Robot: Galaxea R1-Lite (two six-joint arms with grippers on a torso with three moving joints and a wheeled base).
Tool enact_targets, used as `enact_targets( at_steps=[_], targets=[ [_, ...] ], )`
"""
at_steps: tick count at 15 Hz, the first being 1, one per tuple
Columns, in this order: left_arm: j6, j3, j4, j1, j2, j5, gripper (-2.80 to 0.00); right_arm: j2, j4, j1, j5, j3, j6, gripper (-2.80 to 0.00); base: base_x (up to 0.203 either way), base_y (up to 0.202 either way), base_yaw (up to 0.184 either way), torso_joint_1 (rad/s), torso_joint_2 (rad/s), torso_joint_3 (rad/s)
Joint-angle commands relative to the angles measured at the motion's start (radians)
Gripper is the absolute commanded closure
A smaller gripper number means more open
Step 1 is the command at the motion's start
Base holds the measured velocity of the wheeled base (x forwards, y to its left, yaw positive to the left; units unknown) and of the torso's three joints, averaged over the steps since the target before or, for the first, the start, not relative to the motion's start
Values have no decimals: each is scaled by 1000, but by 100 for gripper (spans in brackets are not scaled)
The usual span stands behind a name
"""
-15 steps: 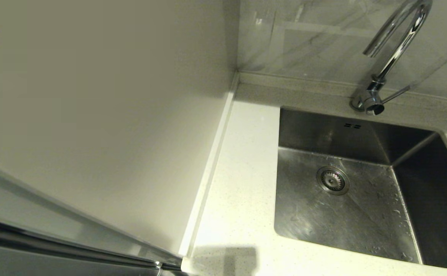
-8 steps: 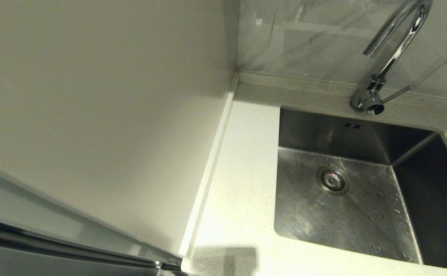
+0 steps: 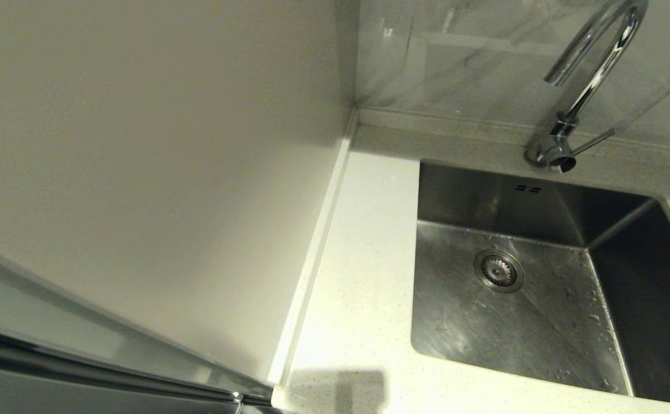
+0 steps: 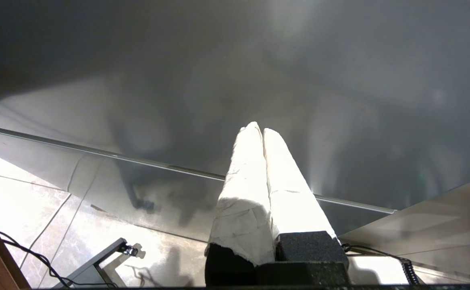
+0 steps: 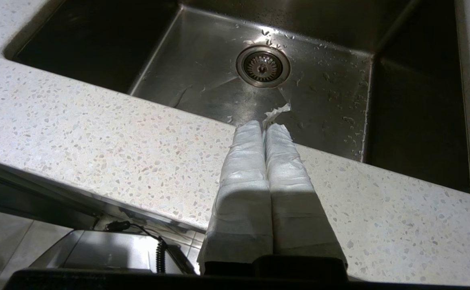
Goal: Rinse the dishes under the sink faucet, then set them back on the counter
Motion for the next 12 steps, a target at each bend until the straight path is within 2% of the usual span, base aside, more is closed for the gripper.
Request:
enact_targets(
  at_steps=[1,12],
  targets=[
    [0,0,0,0,-3,0,0,1,0,0,1,0,-1,0,0,0,0,0,0,0],
    [0,0,0,0,-3,0,0,1,0,0,1,0,-1,0,0,0,0,0,0,0]
  ],
)
